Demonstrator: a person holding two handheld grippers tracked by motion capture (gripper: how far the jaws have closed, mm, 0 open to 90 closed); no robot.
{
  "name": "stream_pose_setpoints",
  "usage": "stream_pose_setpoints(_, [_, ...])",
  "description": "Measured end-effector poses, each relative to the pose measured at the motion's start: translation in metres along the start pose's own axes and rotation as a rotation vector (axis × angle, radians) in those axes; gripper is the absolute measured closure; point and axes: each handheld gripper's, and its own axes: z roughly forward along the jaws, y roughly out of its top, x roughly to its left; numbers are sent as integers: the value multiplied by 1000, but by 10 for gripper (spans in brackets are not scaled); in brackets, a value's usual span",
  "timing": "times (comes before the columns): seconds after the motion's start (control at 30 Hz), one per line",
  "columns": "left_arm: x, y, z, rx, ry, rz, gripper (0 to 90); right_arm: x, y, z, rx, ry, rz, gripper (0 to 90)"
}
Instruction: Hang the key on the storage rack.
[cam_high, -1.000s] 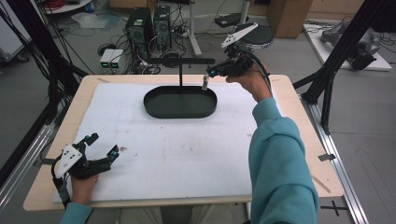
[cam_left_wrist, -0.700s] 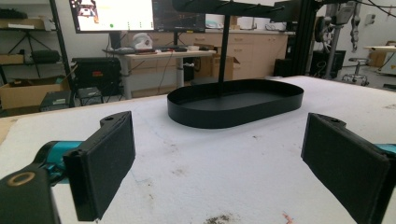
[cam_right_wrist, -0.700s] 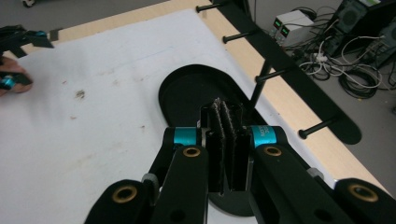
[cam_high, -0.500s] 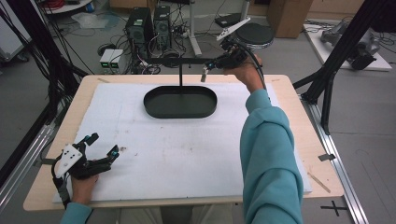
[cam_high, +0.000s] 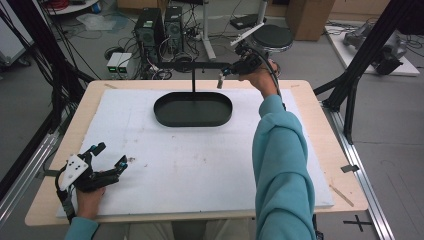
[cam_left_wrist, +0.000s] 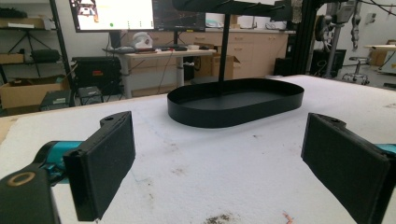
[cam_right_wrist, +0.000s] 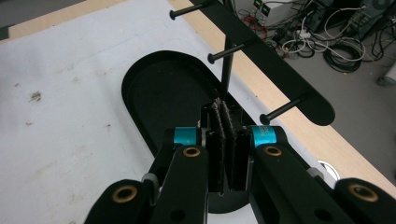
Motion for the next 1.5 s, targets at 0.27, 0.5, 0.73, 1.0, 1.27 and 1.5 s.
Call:
stream_pose_setpoints(0.27, [1,0,0,-1,3,0,103,-4,-3,10,30,-24,20,888])
stream_pose_setpoints(0.5, [1,0,0,0,3,0,103,-7,-3,15,35,-39,25,888])
stream_pose_setpoints(0.73, [1,0,1,4,3,-2,103,-11,-6,15,35,-51,34,888])
stream_pose_setpoints(1.0, [1,0,1,7,2,-1,103,-13,-7,17,36,-63,40,887])
stream_pose_setpoints(1.27, [1,0,1,8,3,-1,103,-14,-7,19,34,-73,47,887])
stream_pose_setpoints(1.5, [1,0,1,5,5,-5,103,-15,-7,21,33,-78,49,887])
